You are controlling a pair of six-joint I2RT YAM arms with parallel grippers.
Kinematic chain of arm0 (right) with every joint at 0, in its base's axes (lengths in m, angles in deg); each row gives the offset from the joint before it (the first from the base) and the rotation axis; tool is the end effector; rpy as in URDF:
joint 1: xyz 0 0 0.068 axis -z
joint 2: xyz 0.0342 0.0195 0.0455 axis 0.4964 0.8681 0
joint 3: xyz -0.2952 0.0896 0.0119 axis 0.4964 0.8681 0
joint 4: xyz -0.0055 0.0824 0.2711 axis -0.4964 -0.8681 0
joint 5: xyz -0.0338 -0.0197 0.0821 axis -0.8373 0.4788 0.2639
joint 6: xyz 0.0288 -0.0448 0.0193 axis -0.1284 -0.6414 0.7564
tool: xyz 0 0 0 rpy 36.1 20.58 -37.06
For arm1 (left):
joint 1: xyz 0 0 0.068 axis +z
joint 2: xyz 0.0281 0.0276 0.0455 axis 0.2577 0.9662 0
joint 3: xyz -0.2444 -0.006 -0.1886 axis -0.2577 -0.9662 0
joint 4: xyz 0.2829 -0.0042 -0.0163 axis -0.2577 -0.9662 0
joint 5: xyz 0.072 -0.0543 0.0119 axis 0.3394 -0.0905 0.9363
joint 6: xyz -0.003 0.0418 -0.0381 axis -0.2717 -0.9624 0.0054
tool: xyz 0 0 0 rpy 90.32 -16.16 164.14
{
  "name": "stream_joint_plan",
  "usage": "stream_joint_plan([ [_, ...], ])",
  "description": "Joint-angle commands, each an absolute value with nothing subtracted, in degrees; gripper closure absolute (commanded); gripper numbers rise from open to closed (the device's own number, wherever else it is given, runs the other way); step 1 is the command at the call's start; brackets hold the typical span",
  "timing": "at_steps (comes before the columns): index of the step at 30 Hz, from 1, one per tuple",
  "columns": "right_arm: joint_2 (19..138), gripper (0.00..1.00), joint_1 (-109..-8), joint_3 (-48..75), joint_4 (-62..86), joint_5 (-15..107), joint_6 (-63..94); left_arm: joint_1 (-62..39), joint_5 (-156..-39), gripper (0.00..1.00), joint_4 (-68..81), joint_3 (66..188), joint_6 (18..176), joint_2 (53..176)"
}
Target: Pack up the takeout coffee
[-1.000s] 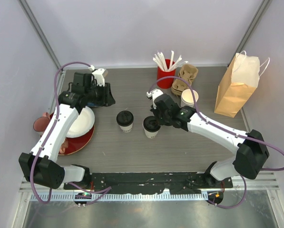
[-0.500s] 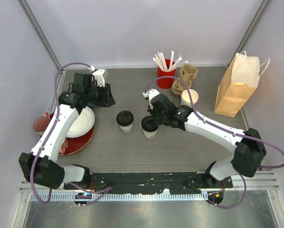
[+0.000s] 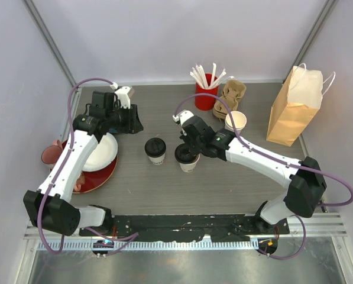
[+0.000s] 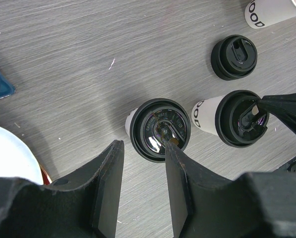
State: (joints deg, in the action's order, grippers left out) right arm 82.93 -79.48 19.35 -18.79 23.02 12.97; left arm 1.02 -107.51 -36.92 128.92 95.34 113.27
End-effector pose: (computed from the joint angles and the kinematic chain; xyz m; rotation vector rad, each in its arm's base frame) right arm 0.2322 0.2579 0.3192 -0.7896 2.2113 0.1446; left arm 0.2798 -0.0821 0.3874 0.2520 2.3106 -0.5798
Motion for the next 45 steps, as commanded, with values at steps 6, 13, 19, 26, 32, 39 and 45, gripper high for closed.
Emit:
stream_joint_plan([
  [6,85.4,0.99,-79.7,15.0,-24.4,20.4,11.4,1.0,-107.3,0.57,-36.1,128.8,94.3,111.5],
  [13,85.6,0.99,-79.6,14.6,-24.2,21.1,11.4,1.0,-107.2,0.57,-36.1,128.9,94.1,111.3],
  [19,85.2,0.99,-79.6,14.7,-24.2,22.0,11.4,1.0,-107.3,0.57,-36.1,128.9,94.2,111.4],
  [26,85.6,0.99,-79.0,15.6,-23.5,22.4,11.5,1.0,-107.1,0.57,-36.1,128.6,94.2,111.2],
  [32,83.8,0.99,-77.8,18.5,-21.1,24.7,12.6,1.0,-107.2,0.57,-36.1,128.4,94.1,111.0],
  [39,83.3,0.99,-77.7,19.3,-21.0,24.6,13.1,1.0,-107.4,0.57,-36.0,128.3,94.2,111.0],
  [45,82.9,0.99,-77.7,20.0,-20.5,24.8,13.2,1.0,-107.4,0.57,-35.9,128.1,94.3,111.0],
])
